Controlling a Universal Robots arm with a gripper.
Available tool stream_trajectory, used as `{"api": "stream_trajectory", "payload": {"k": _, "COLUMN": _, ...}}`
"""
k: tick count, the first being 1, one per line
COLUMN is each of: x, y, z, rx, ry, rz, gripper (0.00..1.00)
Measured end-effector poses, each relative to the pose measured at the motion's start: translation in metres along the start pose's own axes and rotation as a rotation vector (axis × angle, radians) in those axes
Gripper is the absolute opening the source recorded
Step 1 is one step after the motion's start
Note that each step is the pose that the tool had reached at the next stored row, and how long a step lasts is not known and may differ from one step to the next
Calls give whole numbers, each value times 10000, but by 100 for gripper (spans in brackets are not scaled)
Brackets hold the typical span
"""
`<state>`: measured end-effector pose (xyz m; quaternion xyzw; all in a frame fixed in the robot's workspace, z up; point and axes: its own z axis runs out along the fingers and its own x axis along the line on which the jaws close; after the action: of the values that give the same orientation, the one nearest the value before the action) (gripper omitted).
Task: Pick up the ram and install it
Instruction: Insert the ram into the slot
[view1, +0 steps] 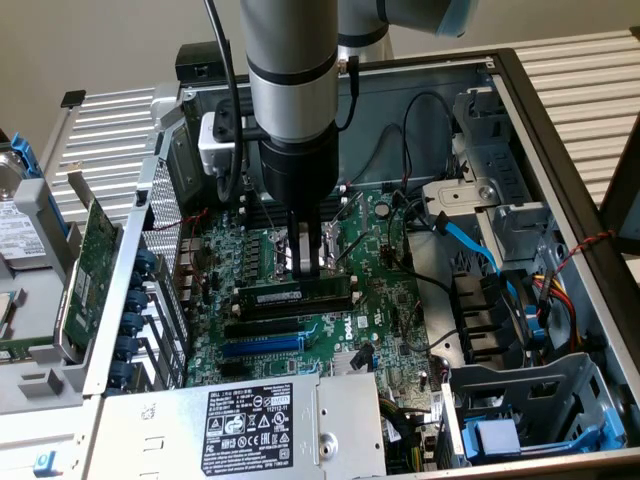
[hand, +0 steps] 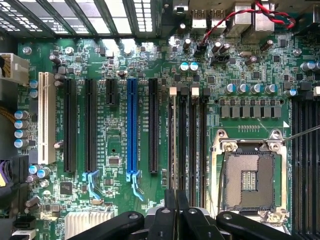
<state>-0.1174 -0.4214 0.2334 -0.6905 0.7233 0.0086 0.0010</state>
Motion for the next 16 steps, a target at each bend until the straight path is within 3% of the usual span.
{"api": "stream_trajectory", "payload": {"k": 16, "x": 0, "y": 0, "z": 35, "rx": -1, "ry": -22, "rz": 0, "gripper": 12}}
